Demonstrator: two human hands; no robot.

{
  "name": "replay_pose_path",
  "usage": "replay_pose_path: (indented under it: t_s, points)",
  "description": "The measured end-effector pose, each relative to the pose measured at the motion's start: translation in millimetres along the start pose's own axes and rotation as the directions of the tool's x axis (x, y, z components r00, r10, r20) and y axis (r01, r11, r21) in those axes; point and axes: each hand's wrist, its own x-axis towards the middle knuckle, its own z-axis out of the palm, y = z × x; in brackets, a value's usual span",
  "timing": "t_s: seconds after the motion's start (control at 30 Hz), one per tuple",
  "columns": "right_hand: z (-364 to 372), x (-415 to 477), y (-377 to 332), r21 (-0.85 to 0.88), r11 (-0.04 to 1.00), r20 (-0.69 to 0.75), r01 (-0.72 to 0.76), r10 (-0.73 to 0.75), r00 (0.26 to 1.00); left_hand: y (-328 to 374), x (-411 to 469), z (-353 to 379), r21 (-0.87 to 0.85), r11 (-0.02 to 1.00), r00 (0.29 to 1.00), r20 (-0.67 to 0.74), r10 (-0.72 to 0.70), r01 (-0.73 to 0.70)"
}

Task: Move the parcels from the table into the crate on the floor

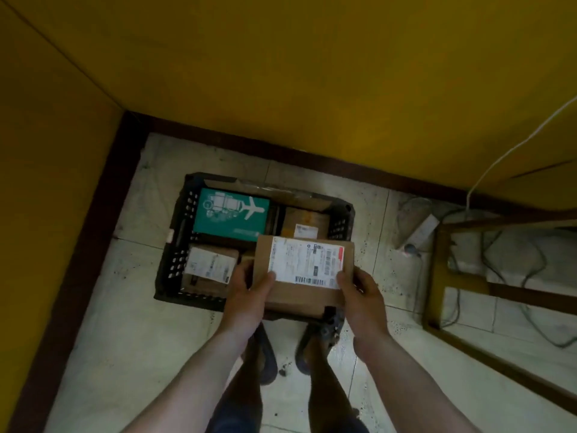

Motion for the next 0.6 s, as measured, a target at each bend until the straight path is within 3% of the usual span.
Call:
replay_pose_path:
  t_s: [0.17, 0.37, 0.5, 0.6]
  points:
    - [34, 95, 26, -0.004, 0.996, 0.097, -0.085, 0.085, 0.992, -28, 98, 21, 0.173, 0.985, 0.998, -0.057, 0.002, 0.008]
    - [57, 182, 44, -0.002, 0.992, 0.122, -0.13, 0.129, 0.984, -39, 187, 48, 0.151, 0.989, 1.0, -0.013, 0.013, -0.011]
    - [62, 217, 51, 0.023, 0.99, 0.115, -0.137, 0.134, 0.984, -41, 226, 59, 0.265, 0.963, 0.996, -0.067, 0.056, -0.037]
    - [65, 228, 55, 0.007, 0.987, 0.131, -0.161, 0.159, 0.979, -44, 241, 60, 0.244, 0.97, 0.998, -0.057, -0.003, 0.017]
